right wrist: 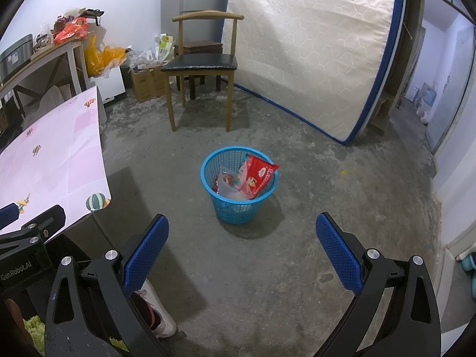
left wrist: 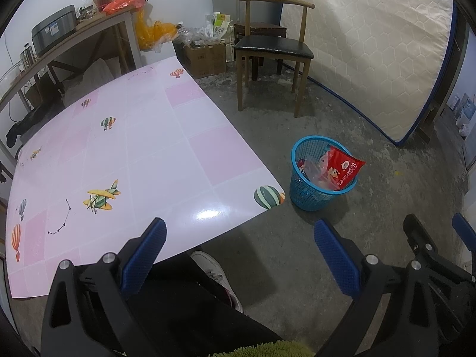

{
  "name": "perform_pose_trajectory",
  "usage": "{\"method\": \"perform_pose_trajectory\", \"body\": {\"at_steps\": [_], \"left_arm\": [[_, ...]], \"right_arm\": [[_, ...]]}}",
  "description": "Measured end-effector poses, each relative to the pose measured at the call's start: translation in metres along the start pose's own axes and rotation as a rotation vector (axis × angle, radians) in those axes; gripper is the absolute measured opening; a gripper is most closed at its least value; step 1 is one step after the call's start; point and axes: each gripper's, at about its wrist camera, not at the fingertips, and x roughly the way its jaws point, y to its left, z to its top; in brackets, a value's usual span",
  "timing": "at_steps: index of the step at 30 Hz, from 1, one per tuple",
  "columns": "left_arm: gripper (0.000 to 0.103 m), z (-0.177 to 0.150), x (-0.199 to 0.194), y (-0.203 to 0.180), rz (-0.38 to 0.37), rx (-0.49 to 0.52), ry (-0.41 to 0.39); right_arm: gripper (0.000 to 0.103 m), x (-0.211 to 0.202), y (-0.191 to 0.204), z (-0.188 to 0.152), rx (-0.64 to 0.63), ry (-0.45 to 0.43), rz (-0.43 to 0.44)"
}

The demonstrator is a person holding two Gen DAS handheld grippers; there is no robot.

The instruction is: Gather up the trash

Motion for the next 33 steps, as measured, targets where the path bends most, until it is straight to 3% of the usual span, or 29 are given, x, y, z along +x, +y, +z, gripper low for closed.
{"method": "perform_pose_trajectory", "body": {"at_steps": [33], "left_arm": [[0.097,-0.0005,-0.0003,-0.0003,-0.002,-0.007,0.001]], "right_arm": [[0.095,-0.0003,-0.0001,0.0,0.003,-0.004,0.006]]}}
